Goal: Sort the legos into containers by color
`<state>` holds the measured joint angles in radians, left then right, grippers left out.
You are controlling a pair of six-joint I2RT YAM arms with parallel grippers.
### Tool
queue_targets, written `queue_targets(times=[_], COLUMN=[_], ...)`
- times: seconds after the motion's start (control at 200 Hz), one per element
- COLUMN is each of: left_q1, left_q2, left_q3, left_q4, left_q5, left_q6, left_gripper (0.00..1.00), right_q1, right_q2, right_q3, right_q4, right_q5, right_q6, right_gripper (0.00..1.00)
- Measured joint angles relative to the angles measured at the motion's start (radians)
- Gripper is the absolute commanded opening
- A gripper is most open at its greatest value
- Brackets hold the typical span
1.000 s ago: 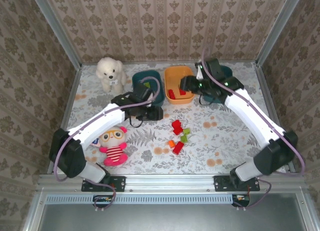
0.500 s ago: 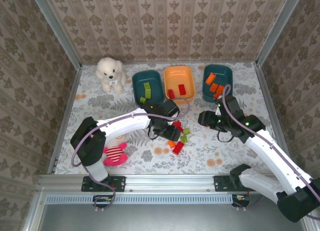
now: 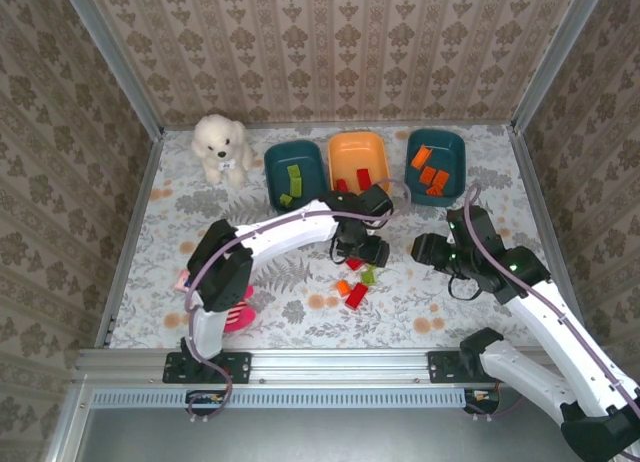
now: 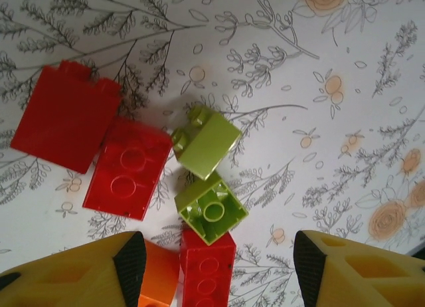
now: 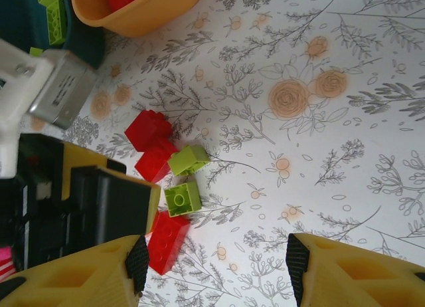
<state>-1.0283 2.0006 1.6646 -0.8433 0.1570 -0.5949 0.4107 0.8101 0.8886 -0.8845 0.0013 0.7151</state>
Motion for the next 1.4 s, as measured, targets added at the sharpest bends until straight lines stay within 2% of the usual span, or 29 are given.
queue_targets(times=[0.12,0.225,0.385,0.545,1.11,1.235,1.345,1.4], left_q1=[-0.020,-0.048,-0.076,-0.076,-0.077,-0.077,-0.077,-0.077], left_q2=[0.080,0.131,0.196,0.235,0.289,0.293,0.293,0.293], left_q3=[0.112,0.179,0.230,0.251,0.245,0.227,0.222,0.222], left_q4=[-0.038,-0.061,-0.077,-0.092,-0.100,-0.095,-0.094,-0.092], left_q5=[-0.034,-0.092,-0.169,-0.214,-0.233,-0.241,-0.251,-0.258], left_q6=[0.031,0.114,0.240,0.335,0.413,0.421,0.426,0.435], left_gripper=[0.58,0.58,0.58,0.53,0.40,0.32,0.19,0.15], right_q1=[-0.002,-0.002,-0.008,-0.010,-0.011,-0.013,-0.013,-0.013], right_q2=[-0.039,-0.075,-0.127,-0.168,-0.140,-0.139,-0.133,-0.126], right_q3=[0.010,0.029,0.077,0.135,0.212,0.212,0.212,0.212], right_q4=[-0.038,-0.076,-0.145,-0.206,-0.253,-0.253,-0.253,-0.252], right_q5=[0.022,0.051,0.113,0.160,0.187,0.187,0.187,0.187], right_q6=[0.001,0.004,0.019,0.032,0.048,0.048,0.048,0.048], right_gripper=[0.60,0.60,0.63,0.64,0.65,0.64,0.65,0.65])
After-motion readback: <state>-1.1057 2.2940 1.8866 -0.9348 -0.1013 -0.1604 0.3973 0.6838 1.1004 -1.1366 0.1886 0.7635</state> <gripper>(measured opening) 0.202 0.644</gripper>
